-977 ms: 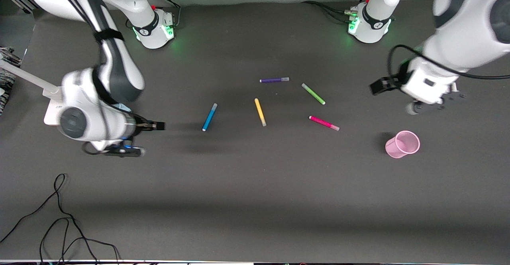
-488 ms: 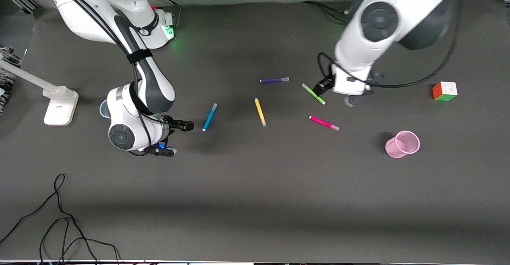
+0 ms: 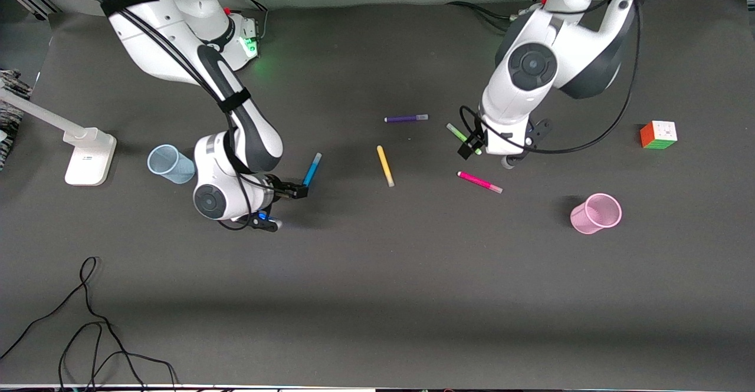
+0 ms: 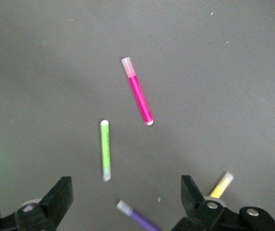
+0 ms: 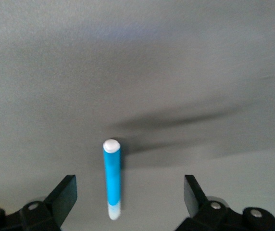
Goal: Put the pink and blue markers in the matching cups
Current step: 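Grasp the blue marker with the right gripper while the left grasps pink marker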
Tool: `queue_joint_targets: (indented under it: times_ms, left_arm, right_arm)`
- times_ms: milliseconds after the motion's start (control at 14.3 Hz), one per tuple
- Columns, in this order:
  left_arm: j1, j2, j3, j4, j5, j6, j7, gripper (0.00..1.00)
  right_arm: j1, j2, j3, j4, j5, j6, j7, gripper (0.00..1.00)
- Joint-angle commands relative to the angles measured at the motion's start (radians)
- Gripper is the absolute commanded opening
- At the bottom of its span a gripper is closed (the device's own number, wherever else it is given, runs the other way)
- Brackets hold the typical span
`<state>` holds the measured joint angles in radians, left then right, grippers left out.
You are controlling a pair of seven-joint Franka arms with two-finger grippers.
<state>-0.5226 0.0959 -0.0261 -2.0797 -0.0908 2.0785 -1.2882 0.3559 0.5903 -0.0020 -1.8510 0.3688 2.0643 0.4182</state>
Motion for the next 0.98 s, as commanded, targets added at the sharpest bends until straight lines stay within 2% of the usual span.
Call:
queue_joint_targets:
  times_ms: [0,209,349,419,558,698,907]
  left_arm:
    - [-0.023,0.054,0.005,-0.082,0.008,0.170,-0.054,1.00]
    - [-0.030,0.155,0.006,-0.112,0.011,0.328,-0.079,1.00]
    - [-0.030,0.218,0.009,-0.112,0.011,0.400,-0.083,1.00]
    - [-0.030,0.249,0.011,-0.111,0.011,0.425,-0.085,1.00]
    - [-0.027,0.287,0.015,-0.108,0.029,0.469,-0.085,1.00]
    - [-0.025,0.324,0.017,-0.097,0.045,0.482,-0.085,1.00]
    - [-0.023,0.349,0.020,-0.091,0.045,0.511,-0.085,1.00]
  right_arm:
    - [0.029,0.022,0.000,0.000,0.048,0.042,0.027,0.94]
    - [0.032,0.049,0.000,0.000,0.048,0.091,0.045,0.90]
    - [0.034,0.054,0.000,0.000,0.048,0.096,0.051,0.79]
    - [0.034,0.054,0.000,-0.004,0.050,0.096,0.051,0.65]
    - [0.034,0.048,0.000,-0.008,0.050,0.091,0.053,0.30]
    - [0.032,0.042,0.000,-0.008,0.048,0.085,0.053,0.03]
    - [0.028,0.017,-0.001,-0.007,0.048,0.076,0.048,0.00]
